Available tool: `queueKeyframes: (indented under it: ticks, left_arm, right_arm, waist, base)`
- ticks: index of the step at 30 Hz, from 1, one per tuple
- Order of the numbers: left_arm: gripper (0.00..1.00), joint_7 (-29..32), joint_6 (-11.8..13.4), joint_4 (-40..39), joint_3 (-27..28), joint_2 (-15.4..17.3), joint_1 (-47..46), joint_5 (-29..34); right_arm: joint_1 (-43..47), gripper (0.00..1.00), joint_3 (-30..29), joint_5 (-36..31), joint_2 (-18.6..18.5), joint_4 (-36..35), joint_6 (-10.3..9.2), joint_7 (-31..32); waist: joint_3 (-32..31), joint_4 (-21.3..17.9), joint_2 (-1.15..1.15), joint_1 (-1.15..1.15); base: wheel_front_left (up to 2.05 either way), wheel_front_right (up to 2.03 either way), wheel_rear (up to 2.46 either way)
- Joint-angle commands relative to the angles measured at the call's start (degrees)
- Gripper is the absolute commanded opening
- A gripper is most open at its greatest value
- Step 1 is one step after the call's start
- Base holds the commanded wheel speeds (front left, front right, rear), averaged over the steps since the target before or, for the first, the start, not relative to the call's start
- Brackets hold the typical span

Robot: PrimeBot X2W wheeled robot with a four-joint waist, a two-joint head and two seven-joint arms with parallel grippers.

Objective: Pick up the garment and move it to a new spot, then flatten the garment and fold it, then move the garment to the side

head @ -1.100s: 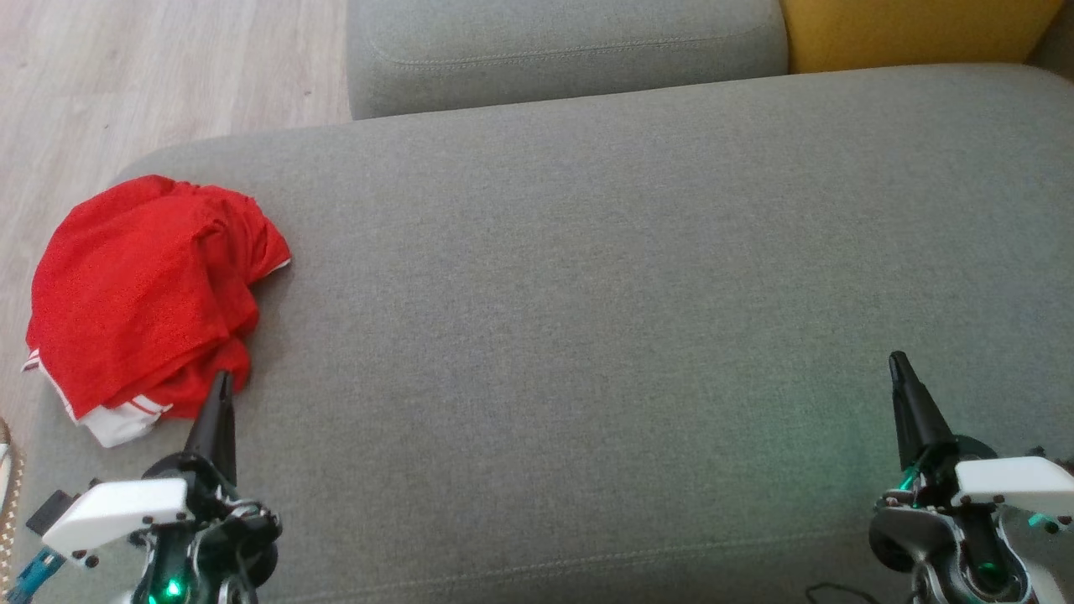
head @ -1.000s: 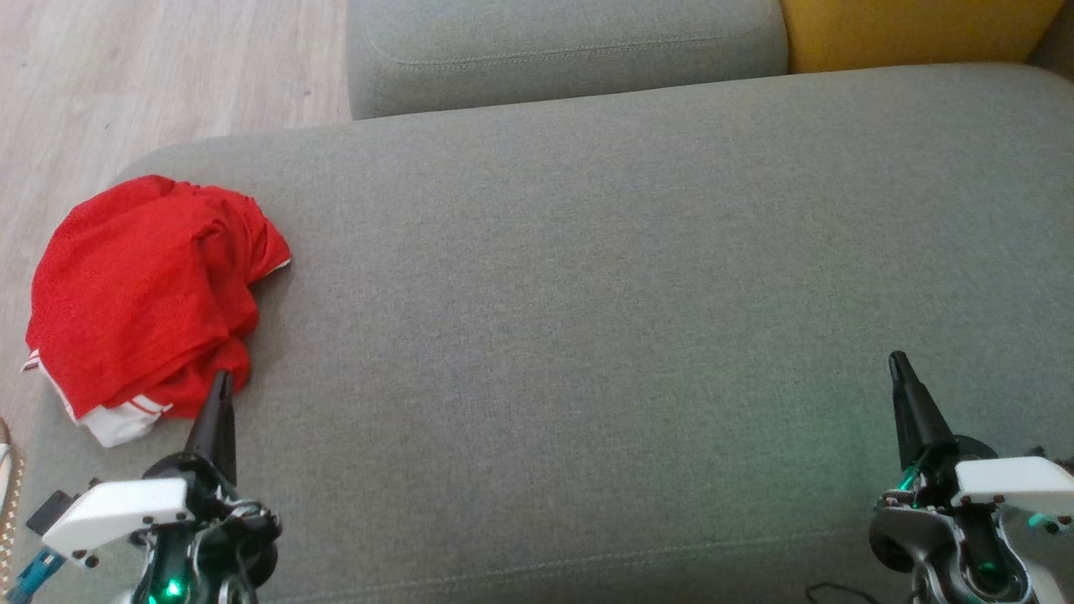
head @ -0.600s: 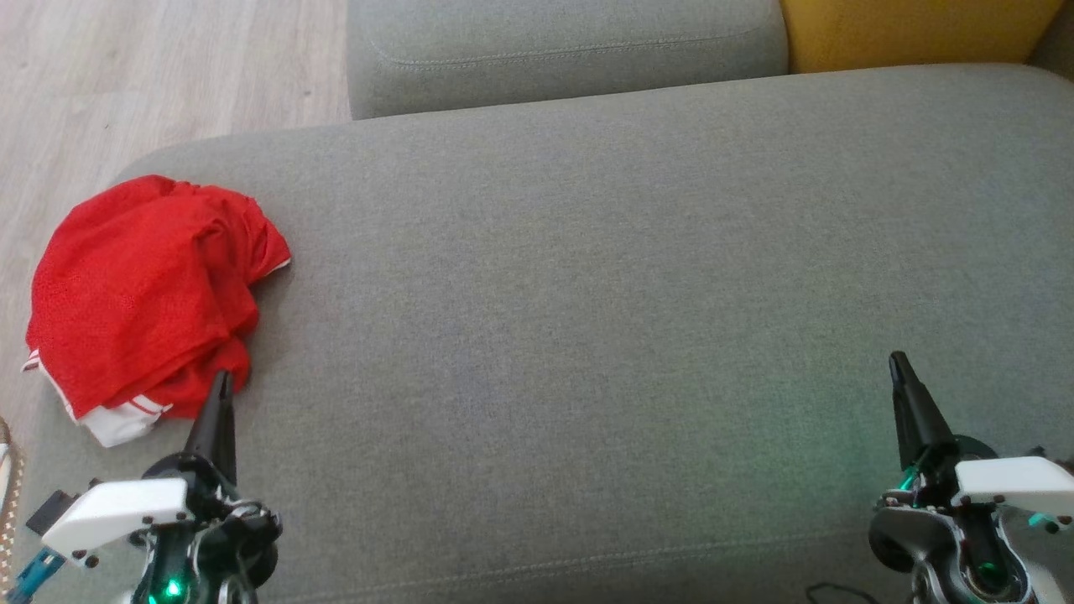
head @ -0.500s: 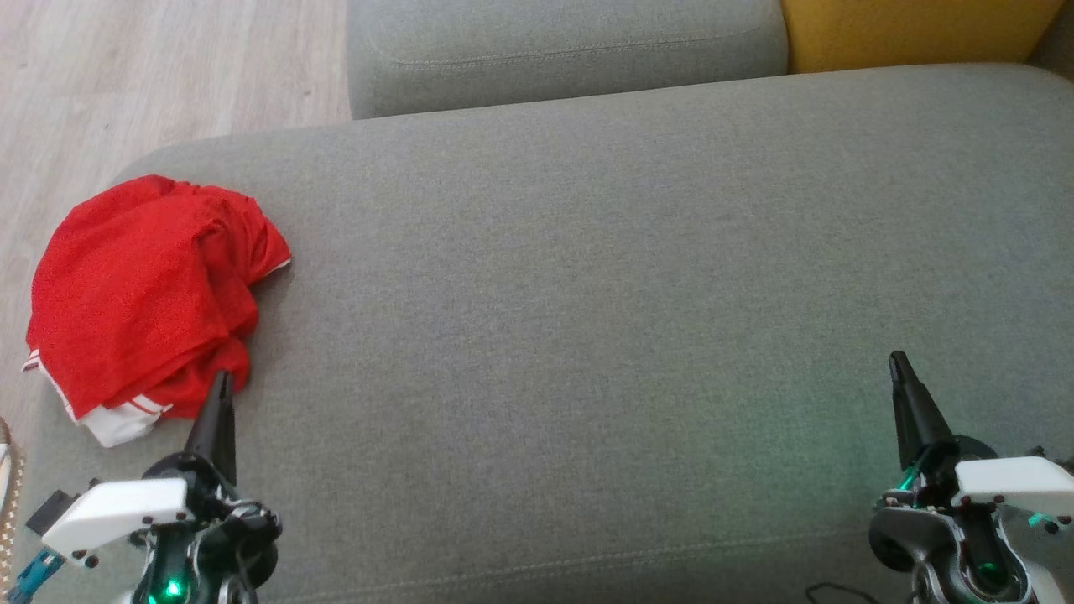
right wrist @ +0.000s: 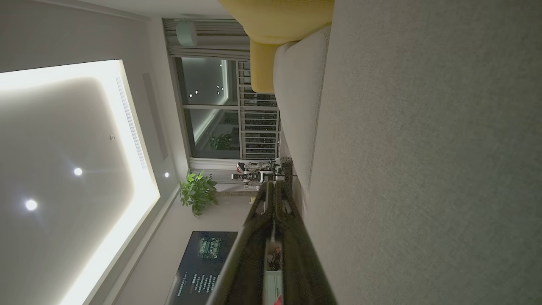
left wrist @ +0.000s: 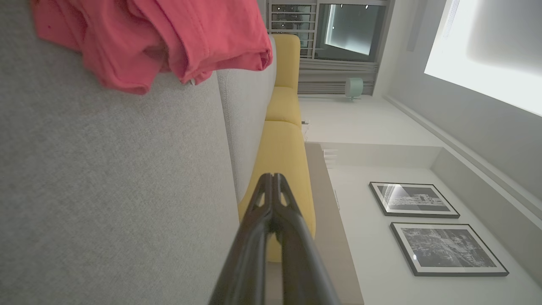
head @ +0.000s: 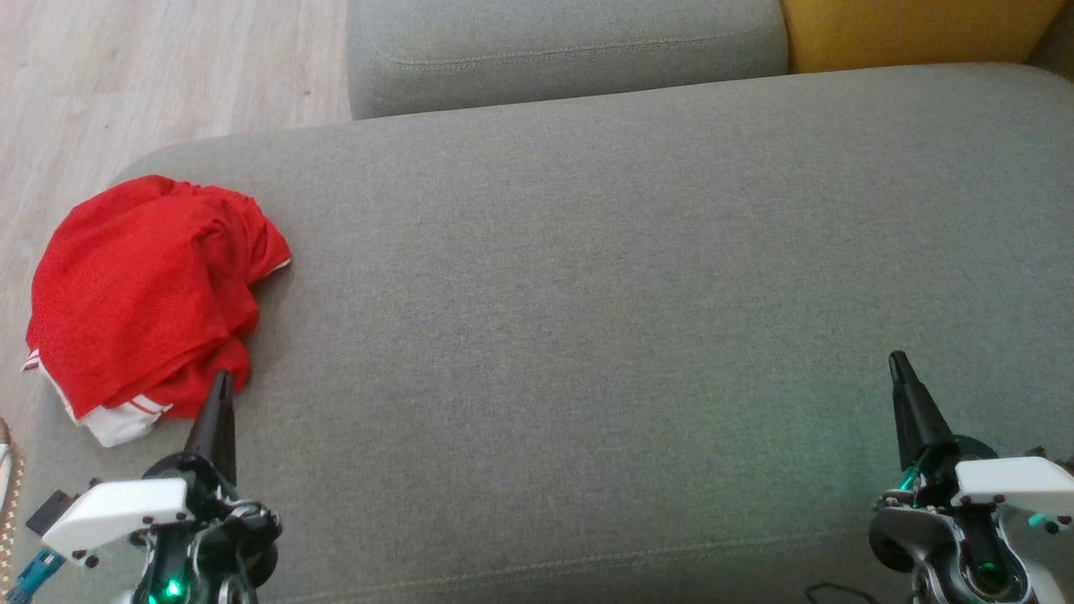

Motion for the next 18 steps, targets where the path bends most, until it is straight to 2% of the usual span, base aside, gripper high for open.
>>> queueKeyframes:
  ticks: [1,3,4,9,18]
  left_arm:
    - [0.00,0.4,-0.4,-1.7,2.0,0.5,-3.1,0.6]
    - [0.00,0.4,-0.4,-1.7,2.0,0.5,-3.1,0.6]
    - [1.00,0.0,0.0,0.0,0.0,0.0,0.0,0.0]
    - [1.00,-0.2,0.1,2.9,-0.2,-0.3,1.6,0.0]
    - [1.00,-1.8,0.1,1.8,0.3,-0.3,1.7,1.2]
  right_arm:
    - [-2.9,0.00,1.1,0.3,-0.2,-1.9,0.00,0.3]
    - [-2.9,0.00,1.1,0.3,-0.2,-1.9,0.00,0.3]
    - [0.0,1.00,0.0,0.0,0.0,0.0,0.00,0.0]
    - [1.5,1.00,0.3,0.0,0.3,2.9,0.01,-0.1]
    - [1.5,1.00,0.7,-1.7,0.3,1.8,0.01,-1.8]
  waist:
    - [0.0,0.0,0.00,0.00]
    - [0.0,0.0,0.00,0.00]
    - [0.0,0.0,0.00,0.00]
    - [0.0,0.0,0.00,0.00]
    - [-0.3,0.0,0.00,0.00]
  base:
    - [0.00,0.00,0.00]
    - [0.00,0.00,0.00]
    - [0.00,0.00,0.00]
    - [0.00,0.00,0.00]
    - [0.00,0.00,0.00]
